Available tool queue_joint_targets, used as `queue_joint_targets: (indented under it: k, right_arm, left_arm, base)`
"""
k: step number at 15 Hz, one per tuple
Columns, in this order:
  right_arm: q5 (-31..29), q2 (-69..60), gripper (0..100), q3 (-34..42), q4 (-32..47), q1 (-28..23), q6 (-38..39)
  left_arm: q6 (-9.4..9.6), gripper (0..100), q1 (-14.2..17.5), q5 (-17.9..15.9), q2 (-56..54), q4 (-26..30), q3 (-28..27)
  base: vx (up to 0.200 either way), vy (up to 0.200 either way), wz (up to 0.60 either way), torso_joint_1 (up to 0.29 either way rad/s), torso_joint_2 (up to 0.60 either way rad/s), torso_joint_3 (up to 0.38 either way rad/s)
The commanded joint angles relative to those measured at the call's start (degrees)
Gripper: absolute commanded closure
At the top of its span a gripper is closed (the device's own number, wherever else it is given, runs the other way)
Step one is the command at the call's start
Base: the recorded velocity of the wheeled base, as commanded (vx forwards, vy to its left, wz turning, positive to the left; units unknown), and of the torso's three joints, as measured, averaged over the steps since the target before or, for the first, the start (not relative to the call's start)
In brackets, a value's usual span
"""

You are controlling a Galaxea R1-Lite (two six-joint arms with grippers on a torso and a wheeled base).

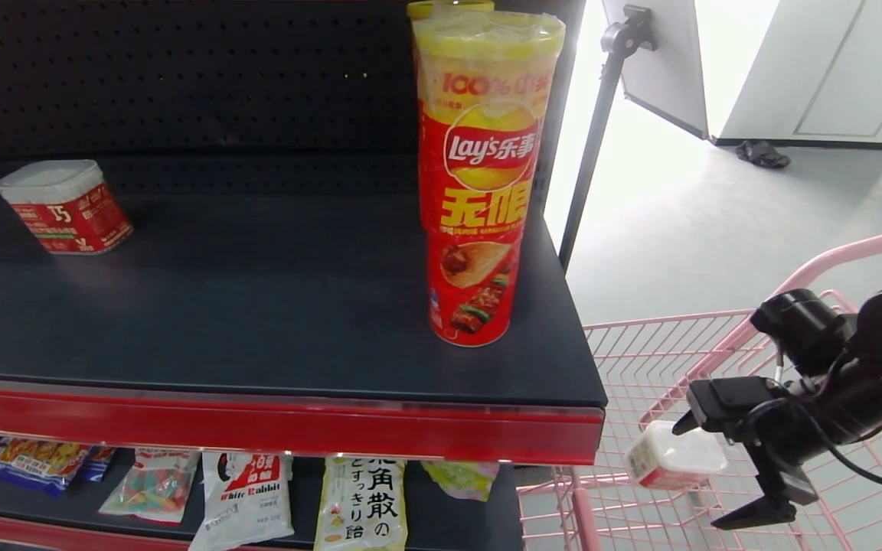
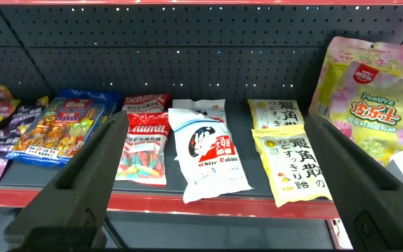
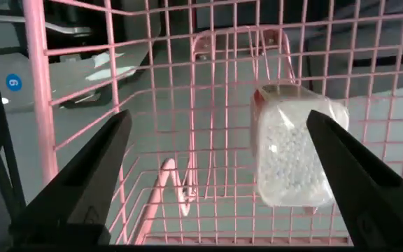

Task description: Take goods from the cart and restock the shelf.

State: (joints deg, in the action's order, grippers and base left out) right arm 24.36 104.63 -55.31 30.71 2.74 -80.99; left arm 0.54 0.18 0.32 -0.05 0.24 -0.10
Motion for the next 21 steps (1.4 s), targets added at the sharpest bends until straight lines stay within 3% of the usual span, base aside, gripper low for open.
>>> queue_joint_targets:
  k: [1,4,7,10,21]
  right_arm:
    - [-0.19,3.91,0,-0.06,-0.30,3.23,1.19]
    - [-0.27,9.71,0,-3.49,-3.99,5.87,5.85]
    - [-2.03,9.89,0,-8.32,-3.20,4.46,5.85]
    - [-1.94,7.08,0,-8.59,-0.12,1.39,0.40]
    - [-4.49,15.34,0,-8.68,-4.17,-2.13,4.09]
  left_arm:
    - [-0.01,0,-0.01,0.03,0.05,0.02,0.01]
    - [-0.01,0,-0.01,0.03,0.05,0.02,0.01]
    - [-0.01,0,-0.01,0.03,0.05,0.02,0.01]
    - [-0.01,0,-0.01,0.03,0.05,0.02,0.01]
    - [-0.01,0,-0.01,0.03,0.05,0.02,0.01]
  base:
    - [0.000,0.000,0.00,0.000,0.00,0.000]
    - [0.000,0.000,0.00,0.000,0.00,0.000]
    - [0.000,0.000,0.00,0.000,0.00,0.000]
    - [0.000,0.000,0.00,0.000,0.00,0.000]
    - [0.000,0.000,0.00,0.000,0.00,0.000]
